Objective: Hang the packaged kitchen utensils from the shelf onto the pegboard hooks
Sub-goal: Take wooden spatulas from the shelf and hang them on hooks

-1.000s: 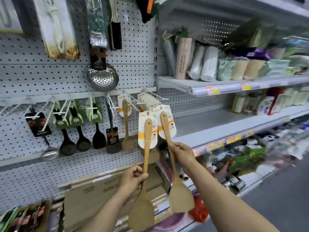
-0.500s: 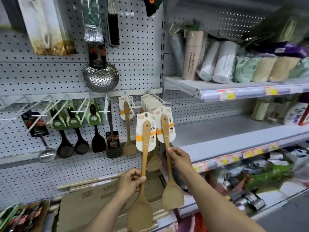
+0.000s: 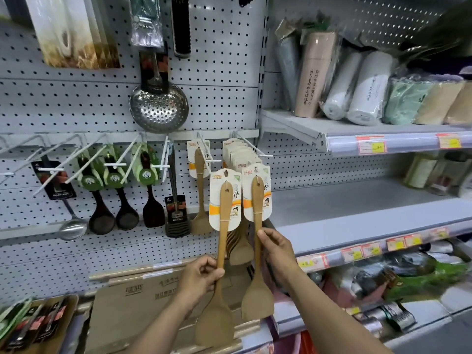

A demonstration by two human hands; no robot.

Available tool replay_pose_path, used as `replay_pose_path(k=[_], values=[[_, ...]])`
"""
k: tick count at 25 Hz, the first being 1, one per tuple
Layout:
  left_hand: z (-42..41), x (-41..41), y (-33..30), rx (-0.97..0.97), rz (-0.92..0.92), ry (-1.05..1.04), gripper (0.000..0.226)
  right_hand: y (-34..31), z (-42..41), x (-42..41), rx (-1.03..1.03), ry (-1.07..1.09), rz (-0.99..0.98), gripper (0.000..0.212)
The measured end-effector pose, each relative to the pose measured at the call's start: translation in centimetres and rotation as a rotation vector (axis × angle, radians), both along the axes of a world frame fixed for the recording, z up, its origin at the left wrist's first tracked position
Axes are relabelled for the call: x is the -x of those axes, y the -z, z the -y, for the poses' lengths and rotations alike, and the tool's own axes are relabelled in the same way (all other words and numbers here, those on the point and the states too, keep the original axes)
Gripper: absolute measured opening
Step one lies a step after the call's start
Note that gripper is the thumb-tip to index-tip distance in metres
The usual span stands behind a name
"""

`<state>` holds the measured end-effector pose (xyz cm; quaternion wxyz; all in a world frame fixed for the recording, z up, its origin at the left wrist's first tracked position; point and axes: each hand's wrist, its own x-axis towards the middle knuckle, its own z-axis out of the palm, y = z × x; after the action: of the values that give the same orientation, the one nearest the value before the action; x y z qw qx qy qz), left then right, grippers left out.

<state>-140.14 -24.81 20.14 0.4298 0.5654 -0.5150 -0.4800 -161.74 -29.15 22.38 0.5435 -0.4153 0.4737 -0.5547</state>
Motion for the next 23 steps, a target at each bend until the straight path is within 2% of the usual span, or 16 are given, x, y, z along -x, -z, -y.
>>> replay_pose_path(k=[4,9,14,17,19,23], values=[[-0.1,0.0,0.2,-0.010,-0.027,-0.019,0.009,0.7,0.3,0.3,-0.008,0.012,-0.019,0.016],[-0.3,0.3,-0.2,-0.007,-0.024,-0.018,0.008,-1.5,2.8,-0.4,-0.046,0.054,-0.109,0.012],[-0.4,1.3,-0.7,-0.007,-0.021,0.003,0.008,-2.3,4.7,-0.5,-0.139,0.124,-0.230,0.017],[0.0,2.3,-1.0,-0.001,-0.028,0.014,0.010,-4.1,3.5,-0.7,0.020,0.227,-0.167,0.025],[0.4,3.4,-1.3,0.005,-0.037,0.026,0.011,-5.9,2.2,-0.9,0.136,0.127,-0.050,0.029],[0.8,6.0,-1.9,0.017,-0.063,0.055,0.015,-7.3,2.2,-0.7,0.218,0.084,-0.058,0.019]])
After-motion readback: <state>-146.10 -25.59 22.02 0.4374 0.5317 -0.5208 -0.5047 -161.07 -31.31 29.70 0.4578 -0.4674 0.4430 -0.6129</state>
